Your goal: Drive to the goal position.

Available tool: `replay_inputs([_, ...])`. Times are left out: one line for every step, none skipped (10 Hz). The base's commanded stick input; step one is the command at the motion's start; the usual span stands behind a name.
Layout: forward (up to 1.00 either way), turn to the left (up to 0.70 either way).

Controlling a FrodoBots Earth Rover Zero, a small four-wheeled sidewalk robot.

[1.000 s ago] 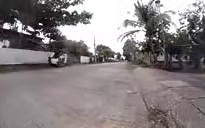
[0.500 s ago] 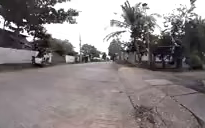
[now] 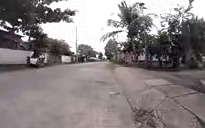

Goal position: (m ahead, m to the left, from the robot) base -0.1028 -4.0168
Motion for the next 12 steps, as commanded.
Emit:
replay_inputs([0.7,0.0])
replay_inputs([0.7,0.0])
replay_inputs([0.7,0.0])
replay_inputs([0.7,0.0])
replay_inputs([0.7,0.0])
replay_inputs([0.7,0.0])
replay_inputs([0.7,-0.08])
replay_inputs([0.7,-0.21])
replay_inputs([0.7,-0.02])
replay_inputs([0.7,0.0])
replay_inputs([0.7,0.0])
replay_inputs([0.7,0.0])
